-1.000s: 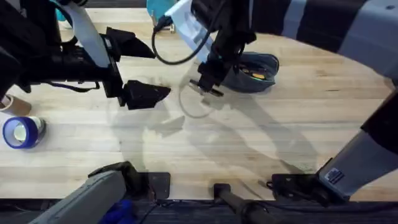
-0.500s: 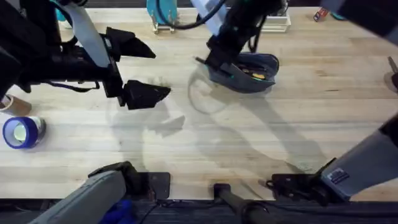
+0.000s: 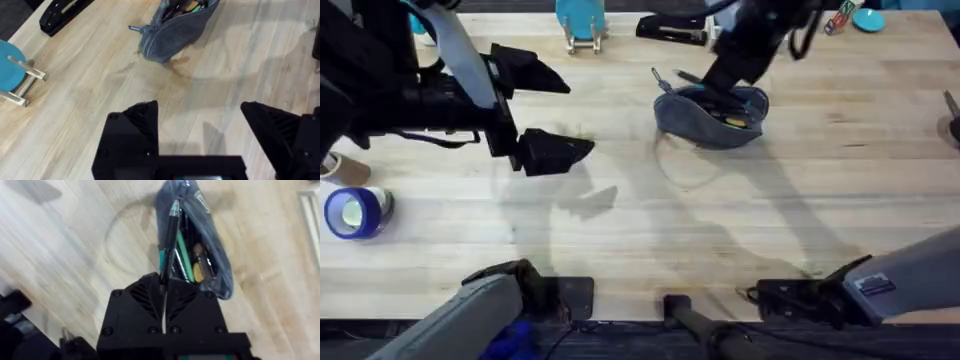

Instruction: Unzip the bag, pick up the pens from the table one at a time and place them inside, then zip the bag closed.

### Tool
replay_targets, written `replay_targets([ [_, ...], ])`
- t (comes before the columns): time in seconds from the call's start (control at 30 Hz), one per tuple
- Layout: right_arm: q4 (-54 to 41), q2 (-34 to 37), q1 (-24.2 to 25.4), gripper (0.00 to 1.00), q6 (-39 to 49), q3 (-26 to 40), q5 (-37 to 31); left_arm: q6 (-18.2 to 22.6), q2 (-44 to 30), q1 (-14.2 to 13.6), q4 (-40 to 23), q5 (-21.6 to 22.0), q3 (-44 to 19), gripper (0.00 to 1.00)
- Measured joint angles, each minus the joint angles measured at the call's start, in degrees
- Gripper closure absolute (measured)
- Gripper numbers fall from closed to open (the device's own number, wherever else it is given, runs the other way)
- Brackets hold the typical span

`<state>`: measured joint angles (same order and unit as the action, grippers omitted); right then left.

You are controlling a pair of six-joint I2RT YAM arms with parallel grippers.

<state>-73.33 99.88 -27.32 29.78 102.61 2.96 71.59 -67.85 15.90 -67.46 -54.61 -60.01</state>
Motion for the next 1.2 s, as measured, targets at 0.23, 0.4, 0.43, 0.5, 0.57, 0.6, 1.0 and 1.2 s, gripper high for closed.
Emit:
replay_targets([
  [0.23, -1.2, -2.5, 6.8, 0.967, 6.7, 0.0, 2.3, 0.0, 0.0, 0.0, 0.0, 0.0, 0.0, 0.007],
  [0.4, -1.2, -2.6, 12.9, 0.967, 11.0, 0.0, 7.1, 0.0, 0.0, 0.0, 0.0, 0.0, 0.0, 0.007],
  [0.43, -1.0, -2.6, 13.8, 0.967, 11.6, -0.1, 8.0, 0.0, 0.0, 0.0, 0.0, 0.0, 0.0, 0.007],
  [0.5, -0.3, -2.6, 15.5, 0.968, 13.3, -0.8, 10.1, 0.0, 0.0, 0.0, 0.0, 0.0, 0.0, 0.007],
  [0.57, 0.7, -2.6, 16.4, 0.967, 14.3, -2.2, 11.2, 0.0, 0.0, 0.0, 0.0, 0.0, 0.0, 0.007],
  [0.6, 1.3, -2.6, 16.7, 0.967, 14.7, -3.1, 11.7, 0.0, 0.0, 0.0, 0.0, 0.0, 0.0, 0.008],
  [1.0, 4.5, -2.6, 17.2, 0.968, 16.9, -10.8, 13.2, 0.0, 0.0, 0.0, 0.0, 0.0, 0.0, 0.008],
  [1.2, 4.5, -2.6, 17.2, 0.968, 19.3, -11.6, 13.5, 0.0, 0.0, 0.0, 0.1, 0.0, 0.0, 0.007],
])
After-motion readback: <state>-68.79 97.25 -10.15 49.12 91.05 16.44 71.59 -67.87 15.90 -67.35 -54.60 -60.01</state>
